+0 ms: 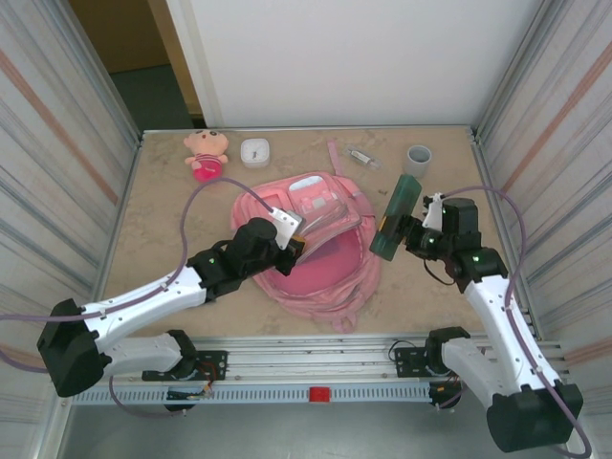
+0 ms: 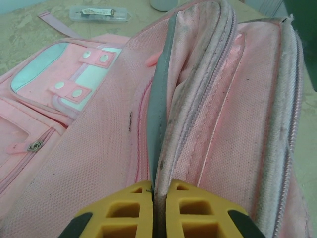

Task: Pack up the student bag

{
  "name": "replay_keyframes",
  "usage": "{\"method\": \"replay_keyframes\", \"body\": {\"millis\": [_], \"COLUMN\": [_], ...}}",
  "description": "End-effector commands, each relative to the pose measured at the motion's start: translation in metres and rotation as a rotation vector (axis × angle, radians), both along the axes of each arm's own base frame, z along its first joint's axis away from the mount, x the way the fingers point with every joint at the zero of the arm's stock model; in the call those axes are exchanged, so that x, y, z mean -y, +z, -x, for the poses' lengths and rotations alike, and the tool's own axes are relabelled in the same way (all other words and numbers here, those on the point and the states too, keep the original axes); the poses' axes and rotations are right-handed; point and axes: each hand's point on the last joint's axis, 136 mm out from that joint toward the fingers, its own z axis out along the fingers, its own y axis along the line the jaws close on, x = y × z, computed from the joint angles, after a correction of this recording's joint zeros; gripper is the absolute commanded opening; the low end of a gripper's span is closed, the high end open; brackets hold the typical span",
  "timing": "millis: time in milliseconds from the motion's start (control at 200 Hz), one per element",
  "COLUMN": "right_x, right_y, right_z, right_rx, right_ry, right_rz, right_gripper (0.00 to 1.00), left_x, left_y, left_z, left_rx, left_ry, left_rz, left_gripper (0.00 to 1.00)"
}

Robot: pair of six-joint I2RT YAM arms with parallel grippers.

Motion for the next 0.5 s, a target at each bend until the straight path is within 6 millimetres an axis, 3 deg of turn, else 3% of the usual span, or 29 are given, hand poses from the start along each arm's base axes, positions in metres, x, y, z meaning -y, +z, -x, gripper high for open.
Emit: {"method": "replay_keyframes", "body": {"millis": [0,90,236,496], "right_x": [-0.012,-0.024,-0.059,-0.107], "right_y": [0.009,0.001,-0.018,-0.049], "right_z": [0.017,0.03,0.046,0.045], "right_rx": [-0.03,-0.1,-0.186,-0.31], "right_ry": [0.022,0.038,0.107,0.071], "right_rz": [-0.083,-0.127,-0.191,-0.258], "right_gripper": [0.49,0.5,0.51,0.54], "left_x": [0.002,0.004,0.009,0.008], "left_y": [0.053,0.06,0.066,0.072], "left_z": [-0.013,-0.015,-0.015,-0.021], "left_rx": [0.094,0.104,0.103,0.105], "left_ry": [0.073,0.074,0.061,0.093], "left_rz": [0.164,0.188,0.203,0.238], "left_gripper": [0.0,0.0,0.0,0.0]}}
